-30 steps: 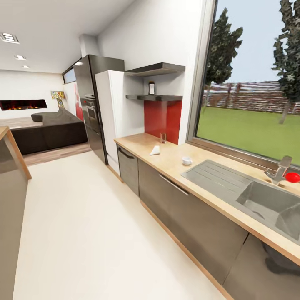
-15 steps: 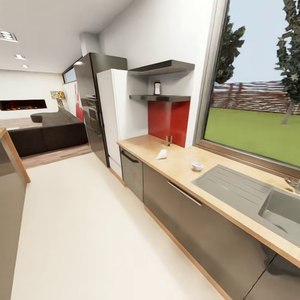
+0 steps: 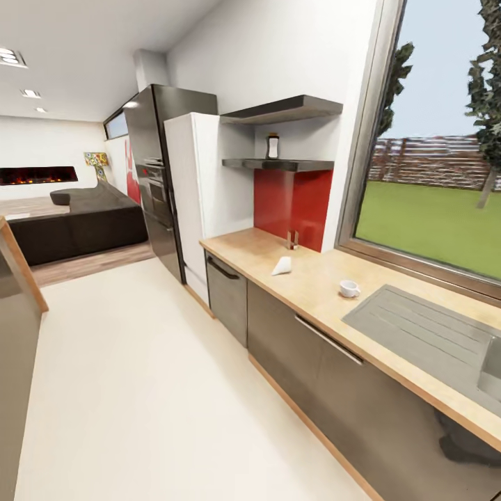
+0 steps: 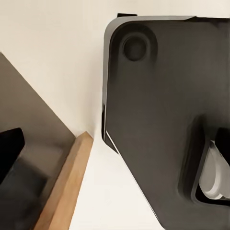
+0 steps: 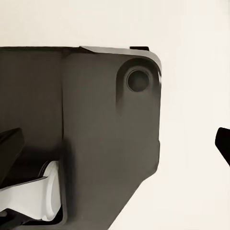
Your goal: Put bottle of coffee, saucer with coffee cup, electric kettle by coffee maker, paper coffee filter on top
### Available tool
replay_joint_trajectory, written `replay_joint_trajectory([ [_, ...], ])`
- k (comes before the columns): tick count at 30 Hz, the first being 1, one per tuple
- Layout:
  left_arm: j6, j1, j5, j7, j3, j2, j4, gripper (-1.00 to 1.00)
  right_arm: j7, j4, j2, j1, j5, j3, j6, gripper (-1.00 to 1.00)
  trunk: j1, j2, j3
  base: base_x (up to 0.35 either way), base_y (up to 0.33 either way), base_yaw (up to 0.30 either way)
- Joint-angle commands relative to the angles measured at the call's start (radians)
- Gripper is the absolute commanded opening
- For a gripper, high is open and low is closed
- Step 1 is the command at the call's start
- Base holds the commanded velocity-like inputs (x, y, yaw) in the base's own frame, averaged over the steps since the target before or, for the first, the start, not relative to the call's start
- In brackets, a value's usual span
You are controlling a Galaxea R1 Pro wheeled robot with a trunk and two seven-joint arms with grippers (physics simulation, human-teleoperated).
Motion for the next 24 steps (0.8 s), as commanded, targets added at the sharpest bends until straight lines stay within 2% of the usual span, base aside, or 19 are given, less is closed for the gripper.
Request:
replay_joint_trajectory([
  [1,-0.001,-0.001,0.006,0.001,0.000,0.000,0.000,1.00,0.000,0.001,0.000,-0.001,0.000,0.000,-0.003,1.00,0.001,-0.002,-0.002,0.288,0.218,0.000],
  [24,-0.001,-0.001,0.006,0.001,0.000,-0.002,0.000,1.00,-0.001,0.001,0.000,-0.001,0.000,0.002,-0.003,1.00,0.001,-0.002,-0.002,0.284,0.229,0.000],
])
